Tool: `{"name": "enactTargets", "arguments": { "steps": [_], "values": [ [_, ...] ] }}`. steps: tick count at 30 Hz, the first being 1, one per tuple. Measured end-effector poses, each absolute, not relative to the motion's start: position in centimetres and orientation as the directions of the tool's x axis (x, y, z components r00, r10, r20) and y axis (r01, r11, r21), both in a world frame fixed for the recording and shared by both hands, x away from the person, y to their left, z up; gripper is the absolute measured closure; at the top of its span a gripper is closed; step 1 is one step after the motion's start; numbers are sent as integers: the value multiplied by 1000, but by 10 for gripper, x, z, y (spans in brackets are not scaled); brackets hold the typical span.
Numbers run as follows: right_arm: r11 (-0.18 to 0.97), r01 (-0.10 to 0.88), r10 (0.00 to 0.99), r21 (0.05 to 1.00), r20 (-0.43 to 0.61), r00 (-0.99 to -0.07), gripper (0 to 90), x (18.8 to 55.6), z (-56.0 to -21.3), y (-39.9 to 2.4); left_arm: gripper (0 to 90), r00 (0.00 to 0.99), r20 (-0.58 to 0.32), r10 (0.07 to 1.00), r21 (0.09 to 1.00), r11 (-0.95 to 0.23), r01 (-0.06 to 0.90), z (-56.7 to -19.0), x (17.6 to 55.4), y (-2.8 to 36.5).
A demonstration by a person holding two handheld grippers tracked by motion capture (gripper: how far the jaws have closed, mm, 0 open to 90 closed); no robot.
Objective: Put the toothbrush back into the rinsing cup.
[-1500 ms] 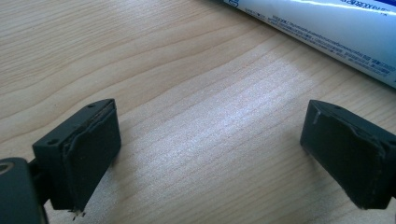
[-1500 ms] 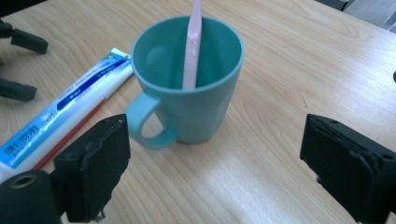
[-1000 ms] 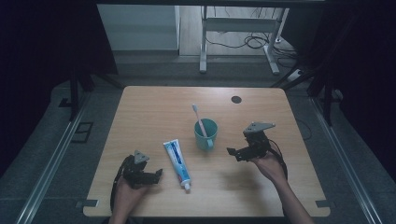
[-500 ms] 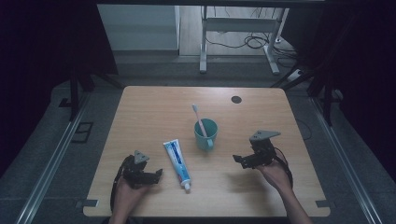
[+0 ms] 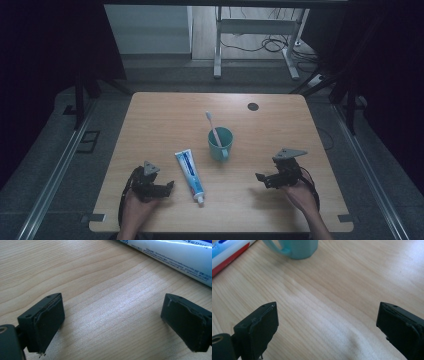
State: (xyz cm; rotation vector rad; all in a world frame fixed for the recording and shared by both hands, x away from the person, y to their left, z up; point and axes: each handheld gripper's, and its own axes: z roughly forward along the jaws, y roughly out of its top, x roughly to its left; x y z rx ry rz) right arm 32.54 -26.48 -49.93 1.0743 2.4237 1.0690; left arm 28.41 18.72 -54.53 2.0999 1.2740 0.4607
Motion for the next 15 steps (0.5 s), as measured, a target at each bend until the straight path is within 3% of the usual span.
{"name": "enactTargets", "arguments": {
  "steps": [15],
  "values": [
    [454, 531, 729, 716, 45, -684, 32, 314, -522, -276, 52, 466, -30, 884, 673, -327, 664, -545, 284, 187]
  ]
}}
